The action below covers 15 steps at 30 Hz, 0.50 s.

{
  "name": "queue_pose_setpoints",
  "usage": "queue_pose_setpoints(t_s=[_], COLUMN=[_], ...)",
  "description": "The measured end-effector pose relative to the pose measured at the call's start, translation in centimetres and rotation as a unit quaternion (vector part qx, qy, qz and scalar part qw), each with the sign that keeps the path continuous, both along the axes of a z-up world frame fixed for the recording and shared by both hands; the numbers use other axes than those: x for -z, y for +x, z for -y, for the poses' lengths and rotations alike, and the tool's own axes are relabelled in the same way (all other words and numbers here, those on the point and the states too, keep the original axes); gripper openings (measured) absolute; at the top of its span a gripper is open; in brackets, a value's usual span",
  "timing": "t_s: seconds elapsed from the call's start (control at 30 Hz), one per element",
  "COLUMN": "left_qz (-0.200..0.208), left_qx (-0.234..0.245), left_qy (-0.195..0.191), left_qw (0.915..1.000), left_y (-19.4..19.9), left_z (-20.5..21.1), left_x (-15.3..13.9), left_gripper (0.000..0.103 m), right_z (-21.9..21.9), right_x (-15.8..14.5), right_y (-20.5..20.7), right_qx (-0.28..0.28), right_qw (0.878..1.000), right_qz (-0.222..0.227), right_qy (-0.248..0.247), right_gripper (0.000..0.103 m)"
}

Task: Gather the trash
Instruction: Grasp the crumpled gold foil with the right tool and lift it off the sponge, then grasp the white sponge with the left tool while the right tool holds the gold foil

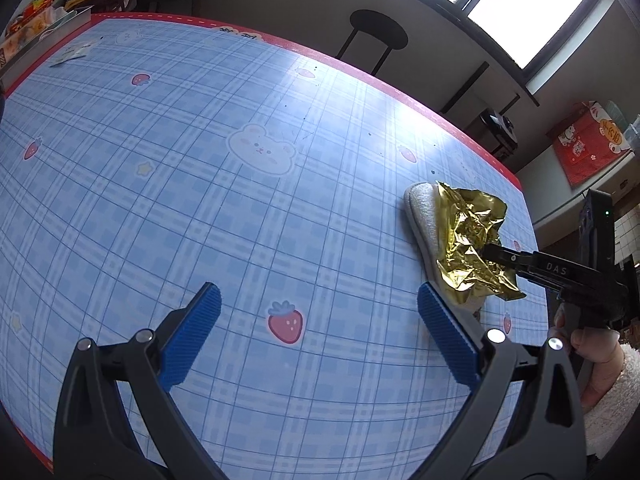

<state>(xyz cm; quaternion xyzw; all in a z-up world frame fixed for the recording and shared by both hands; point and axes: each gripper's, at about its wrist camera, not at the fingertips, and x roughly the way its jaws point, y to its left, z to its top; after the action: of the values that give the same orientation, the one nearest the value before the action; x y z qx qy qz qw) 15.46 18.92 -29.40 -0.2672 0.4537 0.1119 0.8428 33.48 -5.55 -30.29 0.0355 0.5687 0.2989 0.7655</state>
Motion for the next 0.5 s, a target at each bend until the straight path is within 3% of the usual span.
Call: queue_pose_setpoints(t_s=[0.13,0.33,0.5], left_qz=[-0.002,-0.002,0.005], left_qx=[0.013,0.046,0.076], left_qy=[-0.006,-0.013,-0.032], left_qw=[0.9999,0.9989,0.9966], left_y=[1.0,3.5,6.4], left_z=[0.8,3.1,5.4], left_x=[0.1,0.3,0.7], left_gripper=[0.097,0.097,0.097], right_z=[2.4,8.2,13.2], right_x=[-1.7,-4.6,-6.2], right_y=[-1.6,-3.7,-4.4], right_qx=[0.024,0.087,0.140], right_qw=[0.999,0.991,0.984], right_qz=[0.002,0.021,0.049], right_qy=[0.043,0.099,0.096], right_gripper=[0.010,0.010,0.010])
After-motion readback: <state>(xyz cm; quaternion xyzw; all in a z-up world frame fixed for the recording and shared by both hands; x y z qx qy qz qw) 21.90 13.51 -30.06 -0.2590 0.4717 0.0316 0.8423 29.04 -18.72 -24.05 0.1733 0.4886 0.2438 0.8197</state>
